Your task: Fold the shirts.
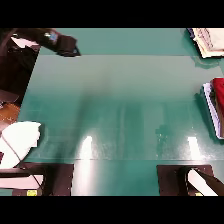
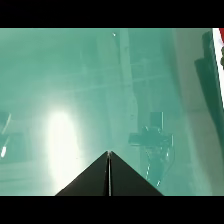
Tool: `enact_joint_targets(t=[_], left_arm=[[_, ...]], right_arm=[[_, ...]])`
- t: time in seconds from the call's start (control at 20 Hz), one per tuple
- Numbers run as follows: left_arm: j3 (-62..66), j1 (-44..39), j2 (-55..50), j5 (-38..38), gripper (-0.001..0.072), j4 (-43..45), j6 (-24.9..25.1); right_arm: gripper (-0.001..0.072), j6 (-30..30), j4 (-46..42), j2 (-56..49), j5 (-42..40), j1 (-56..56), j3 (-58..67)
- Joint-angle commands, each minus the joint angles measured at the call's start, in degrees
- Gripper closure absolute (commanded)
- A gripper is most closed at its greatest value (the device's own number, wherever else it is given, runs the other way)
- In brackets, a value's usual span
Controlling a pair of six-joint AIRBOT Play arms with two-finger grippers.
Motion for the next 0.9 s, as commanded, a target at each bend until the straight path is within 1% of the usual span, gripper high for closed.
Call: enact_joint_targets(t=[0.0, 0.05, 0.15, 0.2, 0.25, 0.3, 0.45, 0.55, 0.7, 0.85], left_arm=[[-3.7, 0.4, 9.2, -10.9, 0.0683, 17.9, -2.0], [-7.2, 0.4, 12.2, -12.4, 0.0682, 21.6, -2.6], [-16.0, 0.4, 17.3, -13.4, 0.0681, 25.4, -4.8], [-21.0, 0.4, 19.4, -12.7, 0.0599, 26.1, -5.4], [-26.3, 0.4, 21.2, -11.5, 0.027, 27.4, -6.7], [-32.0, 0.4, 22.6, -9.9, 0.0031, 29.8, -9.0], [-47.5, 0.4, 23.4, -7.1, 0.0024, 42.3, -11.8], [-57.0, 0.9, 23.4, -4.5, 0.0023, 49.4, -15.7], [-68.3, 5.3, 23.4, 0.0, 0.0024, 49.6, -18.2], [-74.2, 11.2, 23.4, 4.4, 0.0024, 49.3, -19.7]], right_arm=[[0.0694, 0.0, 0.0, 0.0, -0.5, 0.0, 0.0], [0.0694, 0.0, 0.1, 0.0, -0.8, 0.1, 0.0], [0.0694, 0.0, 0.1, 0.0, -1.3, 0.1, 0.0], [0.0694, 0.0, 0.1, 0.0, -1.3, 0.1, 0.0], [0.0694, 0.0, 0.1, 0.0, -1.3, 0.1, 0.0], [0.0694, 0.0, 0.1, 0.0, -1.3, 0.1, 0.0], [0.0694, -0.1, 0.1, 0.0, -1.3, 0.1, 0.0], [0.0694, -1.0, 0.1, 0.0, -1.2, 0.1, 0.0], [0.0694, -1.1, 0.1, 0.0, -1.2, 0.1, 0.0], [0.0694, -1.1, 0.1, 0.0, -1.2, 0.1, 0.0]])
